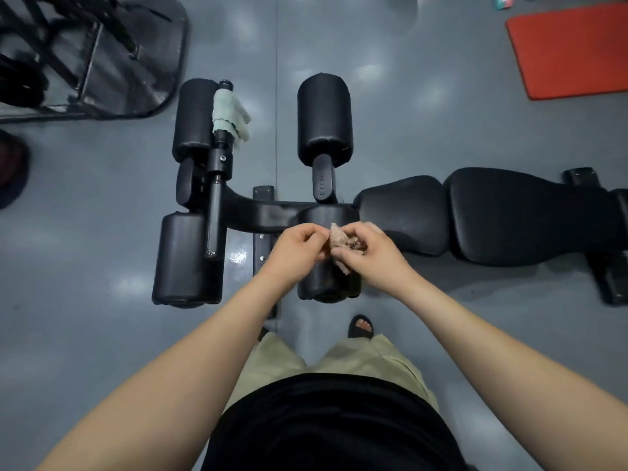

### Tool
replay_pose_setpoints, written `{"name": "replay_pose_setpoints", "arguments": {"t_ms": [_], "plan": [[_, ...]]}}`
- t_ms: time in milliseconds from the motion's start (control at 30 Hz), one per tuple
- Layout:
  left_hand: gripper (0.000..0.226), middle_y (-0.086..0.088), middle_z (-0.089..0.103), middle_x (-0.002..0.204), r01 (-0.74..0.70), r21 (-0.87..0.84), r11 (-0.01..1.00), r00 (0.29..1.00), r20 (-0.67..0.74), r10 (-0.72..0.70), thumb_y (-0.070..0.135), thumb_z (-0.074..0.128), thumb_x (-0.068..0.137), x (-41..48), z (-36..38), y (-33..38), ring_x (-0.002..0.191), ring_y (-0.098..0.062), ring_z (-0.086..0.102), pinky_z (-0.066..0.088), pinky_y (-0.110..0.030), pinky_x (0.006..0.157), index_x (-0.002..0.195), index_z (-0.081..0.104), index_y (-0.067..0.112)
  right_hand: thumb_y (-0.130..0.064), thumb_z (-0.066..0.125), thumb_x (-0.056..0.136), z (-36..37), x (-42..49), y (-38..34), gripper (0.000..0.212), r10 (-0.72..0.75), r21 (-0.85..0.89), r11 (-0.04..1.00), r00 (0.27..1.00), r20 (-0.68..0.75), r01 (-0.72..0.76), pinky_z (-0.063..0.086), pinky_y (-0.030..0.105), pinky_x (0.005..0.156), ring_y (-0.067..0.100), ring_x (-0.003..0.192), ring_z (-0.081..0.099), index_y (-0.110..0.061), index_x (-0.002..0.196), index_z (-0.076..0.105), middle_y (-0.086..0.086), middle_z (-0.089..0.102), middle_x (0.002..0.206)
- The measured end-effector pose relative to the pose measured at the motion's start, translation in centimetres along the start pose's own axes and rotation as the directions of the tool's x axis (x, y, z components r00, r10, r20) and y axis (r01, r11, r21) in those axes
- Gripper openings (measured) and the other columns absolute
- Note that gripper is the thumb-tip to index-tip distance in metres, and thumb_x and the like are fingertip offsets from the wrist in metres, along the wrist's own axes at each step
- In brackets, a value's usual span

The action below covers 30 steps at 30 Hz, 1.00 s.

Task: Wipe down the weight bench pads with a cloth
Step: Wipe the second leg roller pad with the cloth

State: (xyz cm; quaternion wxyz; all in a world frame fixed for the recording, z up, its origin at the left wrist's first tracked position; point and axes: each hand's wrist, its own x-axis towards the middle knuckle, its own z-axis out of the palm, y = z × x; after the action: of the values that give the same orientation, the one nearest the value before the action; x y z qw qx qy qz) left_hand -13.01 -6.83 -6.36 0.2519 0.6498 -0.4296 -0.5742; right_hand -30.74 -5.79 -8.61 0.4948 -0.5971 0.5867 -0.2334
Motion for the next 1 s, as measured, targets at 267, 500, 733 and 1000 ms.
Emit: {"name": "replay_pose_setpoints", "arguments": {"t_ms": [267, 500, 733, 1000], "plan": [[0.016, 0.008, 0.07, 0.092, 0.076, 0.265, 0.961, 0.986, -0.162, -0.033, 0.018, 0.061, 0.095, 1.4, -1.1, -2.5, 0.081, -0.009, 0.064, 0.053, -0.028, 0.073, 0.095, 0.067, 0.033, -0.02, 0.061, 0.097, -2.4, 4.0, 2.8, 0.029, -0.017, -0.194, 0.981, 1.0, 0.025, 0.022, 0.04, 0.023, 0.098, 0.01, 0.107, 0.053, -0.021, 0.126, 0.064, -0.003, 0.051, 0.12], [0.024, 0.003, 0.055, 0.104, 0.078, 0.411, 0.908, 0.992, -0.121, -0.031, 0.015, 0.071, 0.089, 0.6, -2.4, -6.7, 0.091, -0.02, 0.059, 0.049, -0.027, 0.091, 0.107, 0.062, 0.027, -0.025, 0.063, 0.095, -1.8, 9.2, 1.9, 0.026, -0.15, -0.377, 0.915, 0.989, 0.005, 0.141, 0.045, 0.032, 0.093, 0.025, 0.105, 0.056, -0.027, 0.12, 0.069, -0.002, 0.053, 0.107], [0.059, 0.007, 0.041, 0.123, 0.034, 0.527, 0.849, 0.998, 0.02, -0.053, 0.034, 0.085, 0.077, -0.4, -1.2, -9.5, 0.12, -0.021, 0.05, 0.045, -0.04, 0.107, 0.127, 0.054, 0.028, -0.017, 0.054, 0.101, 1.0, 11.5, 2.1, 0.029, -0.229, -0.546, 0.803, 0.97, 0.088, 0.239, 0.043, 0.036, 0.091, 0.035, 0.103, 0.05, -0.019, 0.123, 0.072, 0.01, 0.058, 0.112], [0.059, 0.007, 0.042, 0.116, -0.018, 0.517, 0.856, 0.999, -0.033, 0.041, 0.03, 0.086, 0.078, -0.6, -0.1, -10.0, 0.104, -0.013, 0.05, 0.046, -0.028, 0.093, 0.127, 0.054, 0.023, -0.01, 0.053, 0.097, 1.1, 10.1, 2.6, 0.023, -0.271, -0.61, 0.737, 0.954, 0.125, 0.289, 0.051, 0.045, 0.085, 0.039, 0.095, 0.052, -0.006, 0.109, 0.072, 0.013, 0.058, 0.107]]}}
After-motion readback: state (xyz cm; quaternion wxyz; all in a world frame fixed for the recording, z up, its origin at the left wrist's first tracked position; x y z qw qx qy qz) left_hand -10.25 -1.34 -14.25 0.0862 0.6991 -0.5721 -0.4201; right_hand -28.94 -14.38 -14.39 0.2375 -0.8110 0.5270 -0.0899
